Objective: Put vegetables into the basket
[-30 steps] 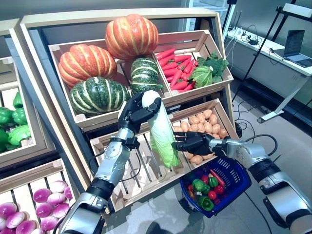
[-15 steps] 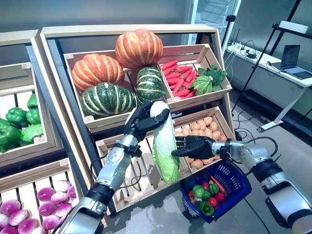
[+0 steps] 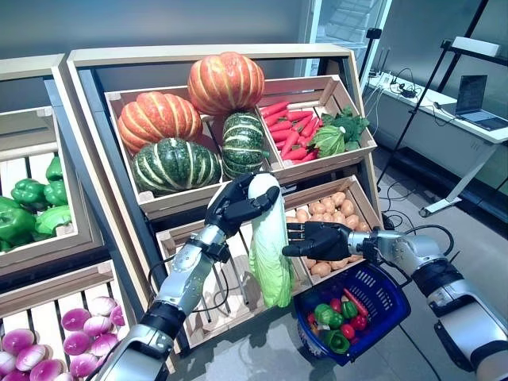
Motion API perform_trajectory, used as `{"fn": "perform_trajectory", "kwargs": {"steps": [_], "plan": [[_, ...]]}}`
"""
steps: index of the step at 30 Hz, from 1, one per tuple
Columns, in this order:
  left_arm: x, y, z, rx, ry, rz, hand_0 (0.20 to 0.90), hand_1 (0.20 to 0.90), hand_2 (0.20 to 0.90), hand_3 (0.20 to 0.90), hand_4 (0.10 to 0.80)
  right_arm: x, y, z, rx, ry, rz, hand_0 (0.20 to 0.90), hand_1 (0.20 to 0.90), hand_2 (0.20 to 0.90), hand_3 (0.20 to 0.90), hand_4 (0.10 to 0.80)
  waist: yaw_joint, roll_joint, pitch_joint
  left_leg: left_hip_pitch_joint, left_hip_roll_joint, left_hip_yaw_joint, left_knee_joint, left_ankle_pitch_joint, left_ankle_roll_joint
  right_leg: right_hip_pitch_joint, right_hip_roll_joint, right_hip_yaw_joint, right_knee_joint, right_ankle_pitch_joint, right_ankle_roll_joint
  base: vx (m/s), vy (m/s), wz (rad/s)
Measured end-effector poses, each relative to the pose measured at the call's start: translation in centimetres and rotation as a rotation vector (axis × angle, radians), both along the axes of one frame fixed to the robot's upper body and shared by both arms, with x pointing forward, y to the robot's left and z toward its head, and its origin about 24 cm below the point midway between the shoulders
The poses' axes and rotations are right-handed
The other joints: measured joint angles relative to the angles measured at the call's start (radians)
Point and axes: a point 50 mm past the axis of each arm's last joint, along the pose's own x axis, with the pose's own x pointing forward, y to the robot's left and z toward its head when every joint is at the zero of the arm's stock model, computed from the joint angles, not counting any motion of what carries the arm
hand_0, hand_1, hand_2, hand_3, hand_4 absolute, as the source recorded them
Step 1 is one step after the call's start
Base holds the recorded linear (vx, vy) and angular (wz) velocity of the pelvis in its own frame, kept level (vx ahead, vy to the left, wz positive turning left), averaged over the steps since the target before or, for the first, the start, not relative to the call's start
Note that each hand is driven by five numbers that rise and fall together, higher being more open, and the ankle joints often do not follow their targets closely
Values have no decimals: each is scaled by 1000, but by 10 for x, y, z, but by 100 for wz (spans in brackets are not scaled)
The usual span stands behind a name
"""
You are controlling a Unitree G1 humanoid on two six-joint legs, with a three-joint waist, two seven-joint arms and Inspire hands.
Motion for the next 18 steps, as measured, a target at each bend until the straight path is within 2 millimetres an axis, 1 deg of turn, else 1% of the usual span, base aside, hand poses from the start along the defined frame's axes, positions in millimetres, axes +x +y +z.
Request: {"fn": "perform_trajectory", "kwargs": {"steps": [3, 5, 10, 18], "plan": [[-1, -8, -4, -18, 23, -24, 300, 300, 300, 300, 400, -2, 9, -8, 24, 42, 4, 900, 900, 900, 900, 800, -1, 0, 0, 0, -3, -10, 0, 2, 0, 12, 0, 0, -13, 1, 1, 23, 0, 9], [-2, -13, -6, -20, 38, -39, 300, 300, 300, 300, 400, -3, 10, -15, 28, 75, -9, 900, 900, 900, 900, 800, 1, 2, -1, 0, -4, -17, 0, 3, 0, 17, 0, -1, -15, 1, 1, 5, 1, 10], [-3, -14, -11, -20, 79, -30, 300, 300, 300, 300, 400, -6, 17, -30, 50, 141, -29, 900, 900, 900, 900, 800, 4, 2, -2, 0, -8, -22, -16, 14, 2, 17, 0, 1, -22, 2, 3, 1, 9, 3], [-5, -11, -17, -44, 130, 18, 300, 300, 300, 300, 400, -8, 27, -39, 56, 173, -51, 900, 900, 900, 900, 800, 5, 2, -2, 0, -12, -22, -23, 15, 3, 19, -3, 0, -29, 5, 4, 0, 0, 0]]}}
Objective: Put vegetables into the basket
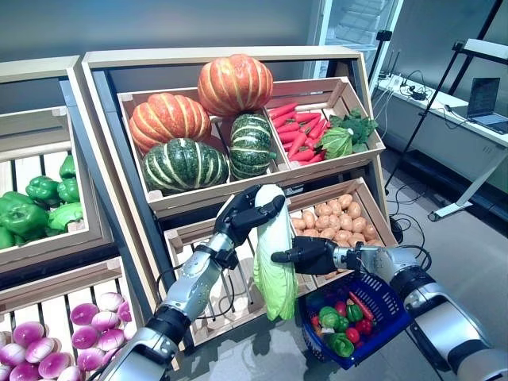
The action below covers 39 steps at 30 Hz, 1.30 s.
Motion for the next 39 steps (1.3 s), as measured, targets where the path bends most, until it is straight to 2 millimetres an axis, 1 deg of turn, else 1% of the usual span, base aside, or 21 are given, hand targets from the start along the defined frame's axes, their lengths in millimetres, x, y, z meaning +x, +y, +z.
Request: {"fn": "perform_trajectory", "kwargs": {"steps": [1, 3, 6, 9, 15, 16, 17, 18, 22, 23, 25, 27, 29, 31, 32, 33, 34, 35, 37, 38, 39], "plan": [[0, 0, 0, 0, 2, 2, 300, 300, 300, 300, 400, 0, 2, -1, 0, 2, -1, 900, 900, 900, 900, 800, 1, 0, 0, 0, 0, 0, 0, 0, 0, 0, 0, 0, 0, 0, 0, 0, 0, 0], [0, 1, 0, 1, 4, 8, 300, 300, 300, 300, 400, 0, 3, -1, -2, 3, -6, 300, 300, 300, 300, 400, 1, 0, 0, 0, 0, -1, -1, 0, 0, 0, 0, 0, 0, 0, 0, 0, 0, 0], [0, 2, 0, -6, 9, 22, 300, 300, 300, 300, 400, 0, 5, -1, 5, 2, -15, 300, 300, 300, 300, 400, 1, 0, 0, 0, 0, -1, 0, 0, 0, 1, 0, 0, 0, 0, 0, 0, 0, 0], [2, 6, 0, -38, 26, 58, 300, 300, 300, 300, 400, 1, 12, 0, 27, -17, -14, 300, 300, 300, 300, 400, -2, 0, 0, 0, 0, -2, 0, 1, 2, 1, 0, 0, 0, 0, 0, 0, 0, 0], [3, 8, 2, -63, 29, 69, 300, 300, 300, 300, 400, 3, 18, 0, 22, -27, -43, 300, 300, 300, 300, 400, -3, 0, 0, 0, -1, -5, -1, 4, 2, 3, 0, 2, 0, 0, 0, 0, 0, 0], [3, 8, 2, -65, 29, 69, 309, 309, 309, 309, 406, 3, 19, 0, 22, -26, -45, 300, 300, 300, 300, 400, -3, 0, 0, 0, -1, -5, -1, 4, 3, 3, 0, 2, 0, 0, 0, 0, 0, 0], [3, 9, 2, -66, 29, 71, 665, 665, 665, 665, 643, 3, 20, 1, 22, -28, -47, 300, 300, 300, 300, 400, -4, 0, 0, 0, -1, -5, -1, 4, 3, 2, 0, 2, 0, 0, 0, 0, 0, 0], [3, 9, 3, -65, 28, 71, 900, 900, 900, 900, 800, 3, 20, 2, 16, -35, -49, 300, 300, 300, 300, 400, -4, 0, 0, 0, -1, -5, -1, 4, 3, 2, 0, 3, -1, 0, 0, 0, 0, 0], [3, 8, 3, -65, 41, 60, 900, 900, 900, 900, 800, 5, 18, 1, -19, -56, -91, 300, 300, 300, 300, 400, -5, 0, 0, 0, -1, -2, -2, 4, 3, -1, 0, 5, -1, 0, 0, 0, 0, 0], [3, 10, 3, -56, 40, 62, 900, 900, 900, 900, 800, 6, 18, 2, -27, -63, -101, 300, 300, 300, 300, 400, -6, 0, 0, 0, -1, -1, -2, 4, 3, -1, 0, 6, -1, 0, 0, 33, -25, -3], [2, 8, 7, -51, 24, 46, 900, 900, 900, 900, 800, 7, 13, 3, -53, -85, -124, 300, 300, 300, 300, 400, -6, 0, 0, 0, -1, 1, -5, 4, 3, -3, 0, 9, -2, 0, 1, 7, -16, -1], [1, 6, 13, 58, -31, 22, 900, 900, 900, 900, 800, 7, 6, 1, -78, -81, -153, 300, 300, 300, 300, 400, -7, 0, 0, 0, -2, 2, -6, 4, 3, -5, 0, 23, -2, 0, 1, 2, -39, -2], [1, 9, 15, 151, -57, 19, 900, 900, 900, 900, 800, 5, -3, -3, -81, -66, -207, 300, 300, 300, 300, 400, -8, 0, 0, -1, -2, 4, -7, 4, 2, -6, 0, 25, -6, 0, 1, 10, -40, -3], [1, 17, 15, 264, -79, 37, 900, 900, 900, 900, 800, 0, -21, -12, -109, -45, -296, 300, 300, 300, 300, 400, -8, 0, 0, -2, -3, 6, -9, 4, 2, -6, 0, 28, -13, 2, 3, 5, -36, -1], [1, 21, 16, 295, -83, 44, 900, 900, 900, 900, 800, -1, -27, -14, -117, -38, -318, 300, 300, 300, 300, 400, -8, 0, 0, -2, -3, 6, -9, 4, 2, -6, 0, 28, -14, 2, 3, 5, -41, -2], [1, 31, 17, 371, -92, 62, 900, 900, 900, 900, 800, -8, -44, -22, -136, -11, -383, 300, 300, 300, 300, 400, -9, 0, 0, -2, -3, 8, -9, 4, 2, -8, 0, 29, -15, 3, 3, 11, -41, -3], [1, 38, 17, 406, -95, 77, 900, 900, 900, 900, 800, -12, -55, -27, -155, 4, -422, 300, 300, 300, 300, 400, -10, 0, 0, -3, -3, 10, -10, 4, 2, -10, 0, 31, -15, 3, 4, 16, -47, -5], [1, 45, 18, 429, -97, 95, 900, 900, 900, 900, 800, -16, -66, -32, -171, 18, -458, 300, 300, 300, 300, 400, -11, 0, 0, -5, -3, 12, -10, 4, 2, -18, 0, 35, -15, 3, 4, 10, -33, -9], [1, 64, 19, 472, -85, 150, 900, 900, 900, 900, 800, -31, -94, -45, -215, 60, -546, 300, 300, 300, 300, 400, -10, 1, 1, -11, -3, 25, -10, 3, 2, -29, 0, 58, -15, 6, 4, 9, -32, -16], [2, 72, 18, 476, -72, 182, 900, 900, 900, 900, 800, -37, -104, -50, -249, 79, -572, 300, 300, 300, 300, 400, -13, 1, 1, -11, -3, 31, -10, 3, 2, -34, 0, 62, -15, 8, 4, 8, -26, -15], [2, 75, 17, 477, -66, 200, 900, 900, 900, 900, 800, -41, -110, -54, -262, 91, -587, 300, 300, 300, 300, 400, -15, 1, 1, -11, -3, 33, -10, 3, 2, -35, 0, 67, -15, 9, 4, 8, -21, -13]]}}
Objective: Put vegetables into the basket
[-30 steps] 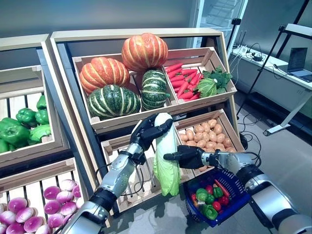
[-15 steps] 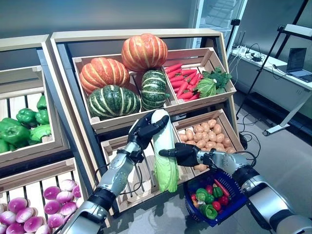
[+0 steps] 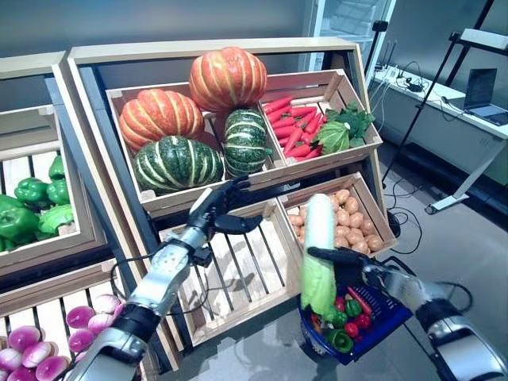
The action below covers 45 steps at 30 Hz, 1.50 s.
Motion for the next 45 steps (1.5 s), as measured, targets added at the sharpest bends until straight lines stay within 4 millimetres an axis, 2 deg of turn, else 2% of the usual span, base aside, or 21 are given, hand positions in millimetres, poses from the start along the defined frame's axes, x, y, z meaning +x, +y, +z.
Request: {"fn": "perform_trajectory", "kwargs": {"steps": [2, 5, 9, 10, 12, 15, 16, 19, 23, 28, 30, 34, 37, 41, 42, 43, 45], "plan": [[0, 12, -2, 7, 5, 62, 900, 900, 900, 900, 800, -12, -16, -10, -50, 52, -42, 300, 300, 300, 300, 400, -11, 0, 1, 0, 0, 5, 0, 0, 0, -5, 0, 8, 0, 4, 0, 8, -23, -8], [-1, 18, -6, 39, 11, 100, 900, 900, 900, 900, 800, -23, -27, -19, -58, 85, -112, 300, 300, 300, 300, 400, -29, 1, 2, 0, 1, 18, 0, 0, 0, -14, 0, 16, 0, 8, -1, -53, -37, -12], [4, 18, -3, 55, -21, 112, 900, 900, 900, 900, 800, -20, -35, -16, -98, 47, -199, 300, 300, 300, 300, 400, -40, 9, 29, -70, 5, 29, 32, 3, 3, -105, 0, 44, 41, 17, -4, -370, -50, -16], [10, 16, 7, 59, -56, 113, 900, 900, 900, 900, 800, -11, -38, -9, -109, 9, -226, 300, 300, 300, 300, 400, -41, 12, 63, -122, 11, 26, 70, 0, 6, -159, -1, 41, 89, 14, -9, -503, -36, -3], [30, 12, 38, 60, -152, 114, 900, 900, 900, 900, 800, 18, -41, 18, -90, -97, -313, 300, 300, 300, 300, 400, -39, 20, 170, -254, 23, 15, 183, -15, 20, -293, -10, 46, 199, 6, -24, -365, -2, -4], [42, 3, 57, -1, -205, 113, 900, 900, 900, 900, 800, 48, -40, 52, -41, -215, -407, 300, 300, 300, 300, 400, -42, 41, 298, -397, 40, -9, 375, -78, 33, -420, -29, 45, 349, -20, -43, -236, 26, -7], [43, 2, 58, -11, -205, 111, 900, 900, 900, 900, 800, 52, -40, 57, -39, -235, -416, 300, 300, 300, 300, 400, -41, 44, 316, -416, 40, -11, 409, -91, 37, -438, -35, 45, 377, -31, -43, -154, 24, -15], [43, -7, 56, -58, -195, 83, 900, 900, 900, 900, 800, 61, -48, 76, -20, -295, -493, 300, 300, 300, 300, 400, -45, 72, 380, -560, 38, -56, 622, -186, 54, -571, -75, 68, 585, -113, -45, -166, 15, 5], [50, -14, 78, -132, -251, 65, 900, 900, 900, 900, 800, 71, -65, 103, -28, -341, -576, 300, 300, 300, 300, 400, -41, 85, 443, -731, 15, -93, 785, -219, 74, -746, -136, 83, 798, -186, -48, -139, -6, 29], [50, -17, 83, -166, -262, 56, 900, 900, 900, 900, 800, 79, -65, 117, 1, -353, -622, 300, 300, 300, 300, 400, -25, 95, 467, -851, 10, -121, 947, -266, 75, -868, -179, 102, 997, -273, -55, -33, -5, 18], [50, -18, 85, -188, -269, 62, 900, 900, 900, 900, 800, 86, -62, 128, 12, -384, -622, 300, 300, 300, 300, 400, -17, 101, 472, -894, 16, -130, 1002, -284, 72, -912, -181, 113, 1057, -295, -61, -35, -2, 4], [47, -28, 96, -208, -307, 29, 900, 900, 900, 900, 800, 97, -61, 156, 37, -451, -658, 300, 300, 300, 300, 400, -14, 109, 477, -987, 16, -146, 1116, -319, 72, -1005, -211, 131, 1191, -352, -64, -55, -2, 12], [45, -39, 101, -211, -329, -10, 900, 900, 900, 900, 800, 100, -66, 169, 26, -466, -690, 300, 300, 300, 300, 400, 1, 112, 478, -1037, 16, -151, 1176, -335, 68, -1062, -220, 148, 1262, -379, -68, -69, -1, 7], [43, -43, 108, -225, -357, -9, 900, 900, 900, 900, 800, 99, -74, 177, 6, -469, -727, 300, 300, 300, 300, 400, 7, 121, 479, -1082, 16, -170, 1215, -341, 64, -1100, -226, 149, 1310, -398, -75, -73, -15, 6], [42, -43, 109, -227, -360, -9, 900, 900, 900, 900, 800, 98, -77, 179, 1, -472, -735, 754, 754, 754, 754, 703, 9, 123, 479, -1095, 16, -174, 1225, -341, 62, -1112, -226, 150, 1322, -401, -77, -63, -36, 6], [42, -43, 109, -230, -362, -9, 900, 900, 900, 900, 800, 98, -79, 181, -4, -472, -744, 900, 900, 900, 900, 800, 10, 123, 479, -1104, 16, -177, 1234, -343, 61, -1122, -226, 151, 1333, -406, -78, -56, -41, 4], [42, -45, 112, -241, -368, -16, 900, 900, 900, 900, 800, 96, -84, 184, -18, -471, -766, 900, 900, 900, 900, 800, 12, 125, 478, -1125, 16, -187, 1248, -344, 58, -1140, -226, 150, 1353, -412, -84, -39, -49, 4]]}}
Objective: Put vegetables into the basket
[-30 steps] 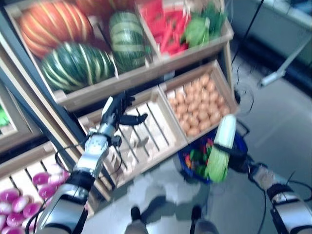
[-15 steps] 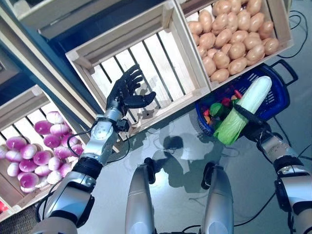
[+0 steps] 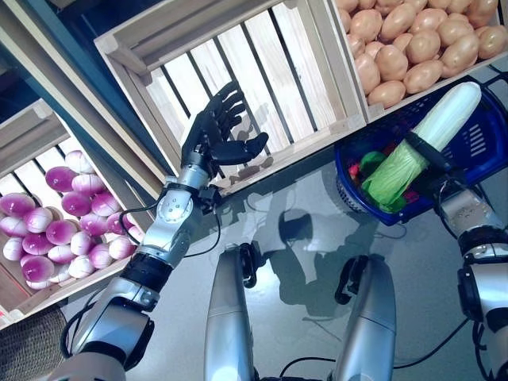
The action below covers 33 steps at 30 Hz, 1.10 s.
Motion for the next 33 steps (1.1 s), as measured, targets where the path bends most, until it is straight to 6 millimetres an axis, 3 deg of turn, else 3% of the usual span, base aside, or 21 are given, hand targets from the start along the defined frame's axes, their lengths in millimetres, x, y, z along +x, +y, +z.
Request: {"fn": "perform_trajectory", "kwargs": {"steps": [18, 28, 33], "plan": [[0, 2, 1, -12, 0, 8, 900, 900, 900, 900, 800, -8, -18, 2, 24, 18, -82, 900, 900, 900, 900, 800, 5, 0, 0, -9, 17, -14, 22, -10, -7, 0, 11, -5, 16, -11, -6, -12, -1, 0], [0, 4, 0, -30, 10, -15, 900, 900, 900, 900, 800, -12, -22, -5, 32, 57, -91, 900, 900, 900, 900, 800, -5, -2, -1, 111, 37, 1, -54, -10, -7, 139, 19, -42, -79, -3, 4, 23, 26, 0], [3, 11, -15, -15, 66, 8, 900, 900, 900, 900, 800, -19, -25, -22, -5, 119, -91, 900, 900, 900, 900, 800, -3, -8, -6, 265, 44, 37, -196, 13, -19, 288, 35, -81, -227, 41, 20, 53, 46, -7]]}}
